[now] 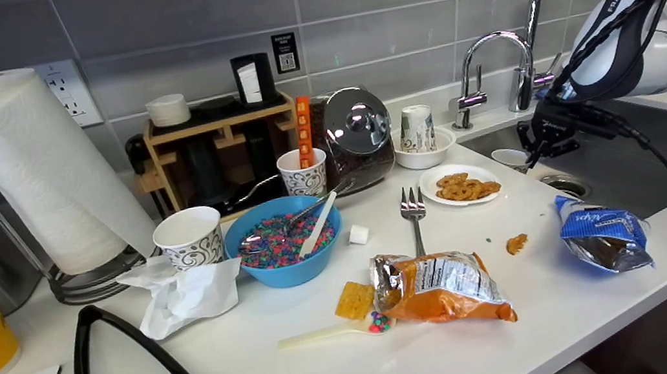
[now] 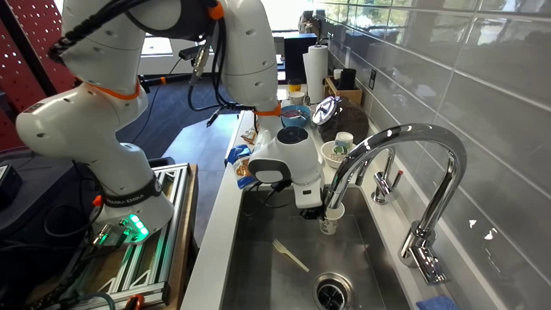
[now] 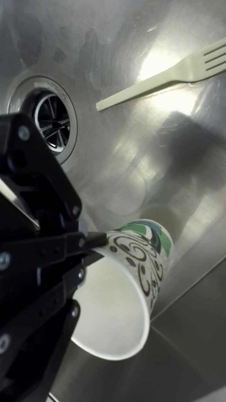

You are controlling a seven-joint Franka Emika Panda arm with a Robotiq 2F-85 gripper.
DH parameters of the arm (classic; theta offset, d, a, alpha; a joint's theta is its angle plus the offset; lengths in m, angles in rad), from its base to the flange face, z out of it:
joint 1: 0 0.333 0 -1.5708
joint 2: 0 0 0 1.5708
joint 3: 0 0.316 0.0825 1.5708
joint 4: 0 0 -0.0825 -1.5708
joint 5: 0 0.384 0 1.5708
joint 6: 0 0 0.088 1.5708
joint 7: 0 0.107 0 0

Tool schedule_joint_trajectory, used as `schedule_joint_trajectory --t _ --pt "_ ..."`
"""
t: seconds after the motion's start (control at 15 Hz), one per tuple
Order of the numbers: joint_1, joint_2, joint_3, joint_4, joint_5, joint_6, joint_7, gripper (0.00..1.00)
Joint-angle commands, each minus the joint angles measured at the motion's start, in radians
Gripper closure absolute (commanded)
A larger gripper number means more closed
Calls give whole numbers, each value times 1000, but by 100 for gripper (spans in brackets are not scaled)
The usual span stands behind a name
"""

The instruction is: Put the coffee cup on the right in the sink.

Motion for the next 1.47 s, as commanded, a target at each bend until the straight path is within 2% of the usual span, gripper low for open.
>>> schedule_joint_trajectory --t 0.0,0.47,0.53,0.6,0.67,0.73,1.0,1.27,1.4 --pt "22 63 -6 52 38 60 -71 99" --pt "43 107 -22 86 64 60 -152 99" --pt "42 113 -20 89 67 64 -160 96" --pt "40 116 -17 92 65 71 -174 71" --pt "31 114 -7 91 64 58 -180 70" --pt "37 107 -9 86 69 58 -188 65" --pt "20 50 33 48 70 47 -202 34" --pt "49 -70 19 -40 101 38 -205 4" --pt "65 -132 -12 -83 123 36 -212 0"
